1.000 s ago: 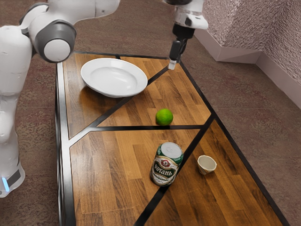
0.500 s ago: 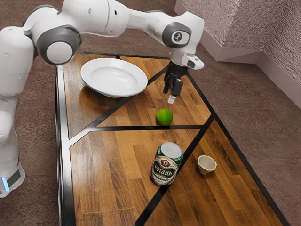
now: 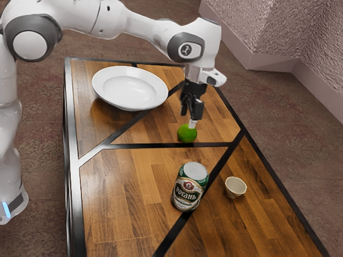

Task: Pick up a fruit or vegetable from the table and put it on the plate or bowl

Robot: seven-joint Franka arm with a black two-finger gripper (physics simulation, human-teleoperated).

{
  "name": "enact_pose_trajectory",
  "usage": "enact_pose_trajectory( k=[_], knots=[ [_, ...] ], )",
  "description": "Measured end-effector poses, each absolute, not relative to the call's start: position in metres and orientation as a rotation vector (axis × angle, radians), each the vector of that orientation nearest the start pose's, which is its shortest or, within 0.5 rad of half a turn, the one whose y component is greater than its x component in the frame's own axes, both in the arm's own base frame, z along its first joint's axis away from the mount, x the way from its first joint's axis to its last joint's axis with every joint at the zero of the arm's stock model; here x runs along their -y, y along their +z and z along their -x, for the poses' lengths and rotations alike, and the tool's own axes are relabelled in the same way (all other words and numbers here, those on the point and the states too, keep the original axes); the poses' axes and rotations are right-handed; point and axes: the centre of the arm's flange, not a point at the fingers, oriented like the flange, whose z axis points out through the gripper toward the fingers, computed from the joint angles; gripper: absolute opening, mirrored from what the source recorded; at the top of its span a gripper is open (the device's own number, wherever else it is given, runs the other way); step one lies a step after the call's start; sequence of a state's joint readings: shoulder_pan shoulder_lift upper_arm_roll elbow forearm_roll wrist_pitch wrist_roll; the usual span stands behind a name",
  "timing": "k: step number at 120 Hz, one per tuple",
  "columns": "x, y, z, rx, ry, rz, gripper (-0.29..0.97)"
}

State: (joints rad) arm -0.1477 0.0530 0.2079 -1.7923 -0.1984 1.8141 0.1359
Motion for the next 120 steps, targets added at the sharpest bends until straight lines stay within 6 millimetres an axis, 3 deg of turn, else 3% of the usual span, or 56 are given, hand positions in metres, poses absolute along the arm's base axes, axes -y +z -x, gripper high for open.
enact_pose_trajectory(
  k=[11,36,66,92,120],
  knots=[
    [-0.02,0.51,-0.578,-0.004,-0.002,3.289,0.68],
    [-0.049,0.506,-0.58,0.138,-0.04,3.234,0.68],
    [-0.035,0.495,-0.579,0.171,-0.01,3.221,0.68],
    [-0.049,0.488,-0.576,0.254,0.01,3.214,0.68],
    [-0.046,0.485,-0.577,0.28,0.018,3.211,0.68]
  ],
)
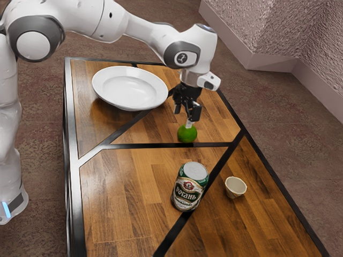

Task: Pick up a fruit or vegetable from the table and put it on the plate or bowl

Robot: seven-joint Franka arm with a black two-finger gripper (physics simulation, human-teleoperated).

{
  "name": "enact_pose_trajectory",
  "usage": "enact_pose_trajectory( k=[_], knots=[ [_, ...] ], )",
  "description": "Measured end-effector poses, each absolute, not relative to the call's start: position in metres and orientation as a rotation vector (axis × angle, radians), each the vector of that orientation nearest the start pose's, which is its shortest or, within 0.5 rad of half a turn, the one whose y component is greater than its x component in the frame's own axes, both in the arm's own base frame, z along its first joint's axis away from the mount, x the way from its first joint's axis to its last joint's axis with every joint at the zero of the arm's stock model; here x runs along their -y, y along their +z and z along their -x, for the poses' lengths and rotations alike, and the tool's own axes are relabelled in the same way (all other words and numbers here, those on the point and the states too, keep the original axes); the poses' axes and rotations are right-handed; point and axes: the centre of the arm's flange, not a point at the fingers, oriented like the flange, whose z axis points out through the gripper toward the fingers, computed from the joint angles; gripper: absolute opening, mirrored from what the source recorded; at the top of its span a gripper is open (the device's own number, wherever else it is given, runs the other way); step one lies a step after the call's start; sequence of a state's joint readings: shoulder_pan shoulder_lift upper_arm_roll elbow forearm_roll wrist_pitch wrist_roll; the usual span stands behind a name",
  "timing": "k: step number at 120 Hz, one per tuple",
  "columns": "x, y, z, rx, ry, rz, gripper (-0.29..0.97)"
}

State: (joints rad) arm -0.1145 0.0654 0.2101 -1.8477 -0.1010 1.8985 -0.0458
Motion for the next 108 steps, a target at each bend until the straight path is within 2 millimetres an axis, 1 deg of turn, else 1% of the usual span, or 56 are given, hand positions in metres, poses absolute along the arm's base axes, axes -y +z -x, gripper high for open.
enact_pose_trajectory(
  k=[7,22,32,54,71,108],
  knots=[
    [-0.05,0.484,-0.577,0.3,0.017,3.209,0.68],
    [-0.068,0.484,-0.575,0.359,0.016,3.203,0.68],
    [-0.072,0.483,-0.575,0.377,0.018,3.201,0.68],
    [-0.064,0.48,-0.577,0.368,0.024,3.202,0.68],
    [-0.063,0.479,-0.577,0.376,0.029,3.208,0.68],
    [-0.052,0.475,-0.576,0.395,0.074,3.261,0.68]
  ],
)
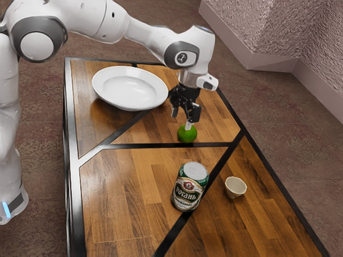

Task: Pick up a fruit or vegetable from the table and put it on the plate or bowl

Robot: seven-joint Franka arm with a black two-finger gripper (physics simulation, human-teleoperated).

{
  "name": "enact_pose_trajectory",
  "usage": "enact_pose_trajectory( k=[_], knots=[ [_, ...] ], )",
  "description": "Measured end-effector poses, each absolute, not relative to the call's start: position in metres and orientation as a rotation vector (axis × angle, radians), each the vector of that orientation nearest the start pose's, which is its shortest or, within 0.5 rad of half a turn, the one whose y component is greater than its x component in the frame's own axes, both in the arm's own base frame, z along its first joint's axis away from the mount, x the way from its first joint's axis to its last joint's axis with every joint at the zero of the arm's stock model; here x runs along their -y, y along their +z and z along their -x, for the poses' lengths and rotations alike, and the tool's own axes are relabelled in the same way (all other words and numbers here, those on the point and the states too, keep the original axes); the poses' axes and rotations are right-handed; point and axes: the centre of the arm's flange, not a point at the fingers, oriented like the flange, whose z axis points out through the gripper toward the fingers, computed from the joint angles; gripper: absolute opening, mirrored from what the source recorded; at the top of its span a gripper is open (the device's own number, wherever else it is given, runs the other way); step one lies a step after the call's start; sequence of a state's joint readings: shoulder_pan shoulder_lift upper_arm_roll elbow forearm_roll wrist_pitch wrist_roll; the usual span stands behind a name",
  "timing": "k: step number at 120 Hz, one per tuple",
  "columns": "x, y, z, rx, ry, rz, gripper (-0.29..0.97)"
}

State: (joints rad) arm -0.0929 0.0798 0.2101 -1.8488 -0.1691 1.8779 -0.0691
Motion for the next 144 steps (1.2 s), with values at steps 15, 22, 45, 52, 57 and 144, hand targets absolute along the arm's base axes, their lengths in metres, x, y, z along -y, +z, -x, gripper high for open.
enact_pose_trajectory(
  k=[15,22,45,52,57,144],
  knots=[
    [-0.051,0.466,-0.578,0.399,0.1,3.265,0.68],
    [-0.047,0.463,-0.58,0.392,0.107,3.27,0.68],
    [-0.036,0.458,-0.582,0.372,0.121,3.278,0.68],
    [-0.037,0.455,-0.583,0.376,0.128,3.277,0.68],
    [-0.037,0.454,-0.583,0.378,0.128,3.277,0.68],
    [-0.051,0.445,-0.594,0.428,0.063,3.262,0.68]
  ],
)
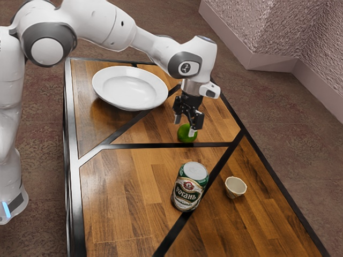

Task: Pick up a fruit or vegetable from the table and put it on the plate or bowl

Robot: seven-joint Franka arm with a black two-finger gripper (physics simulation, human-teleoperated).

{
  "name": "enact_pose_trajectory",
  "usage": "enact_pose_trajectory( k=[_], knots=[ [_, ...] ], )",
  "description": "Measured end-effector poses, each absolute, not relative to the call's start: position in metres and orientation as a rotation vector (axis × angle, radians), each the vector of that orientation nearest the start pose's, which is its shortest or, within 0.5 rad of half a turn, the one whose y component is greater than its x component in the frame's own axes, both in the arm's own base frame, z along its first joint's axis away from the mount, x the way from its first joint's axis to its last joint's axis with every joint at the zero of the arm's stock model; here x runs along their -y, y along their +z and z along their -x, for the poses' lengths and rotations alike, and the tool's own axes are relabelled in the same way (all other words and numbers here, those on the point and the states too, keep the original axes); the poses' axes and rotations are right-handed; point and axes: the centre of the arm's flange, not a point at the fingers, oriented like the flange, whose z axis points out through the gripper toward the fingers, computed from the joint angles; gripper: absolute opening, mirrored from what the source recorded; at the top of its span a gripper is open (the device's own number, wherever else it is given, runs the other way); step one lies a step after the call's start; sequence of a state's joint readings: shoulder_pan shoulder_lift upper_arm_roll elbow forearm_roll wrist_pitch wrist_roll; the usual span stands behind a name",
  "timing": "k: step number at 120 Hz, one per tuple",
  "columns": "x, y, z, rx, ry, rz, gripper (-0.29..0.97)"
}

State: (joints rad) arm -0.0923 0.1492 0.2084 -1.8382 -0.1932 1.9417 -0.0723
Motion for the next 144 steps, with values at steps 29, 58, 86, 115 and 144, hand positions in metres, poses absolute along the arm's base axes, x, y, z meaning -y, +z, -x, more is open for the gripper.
enact_pose_trajectory(
  k=[29,58,86,115,144],
  knots=[
    [-0.061,0.436,-0.599,0.456,0.049,3.25,0.68],
    [-0.064,0.433,-0.601,0.471,0.033,3.247,0.62],
    [-0.063,0.427,-0.603,0.483,0.033,3.246,0.51],
    [-0.07,0.429,-0.604,0.512,0.016,3.237,0.36],
    [-0.09,0.485,-0.599,0.552,-0.1,3.235,0.31]
  ],
)
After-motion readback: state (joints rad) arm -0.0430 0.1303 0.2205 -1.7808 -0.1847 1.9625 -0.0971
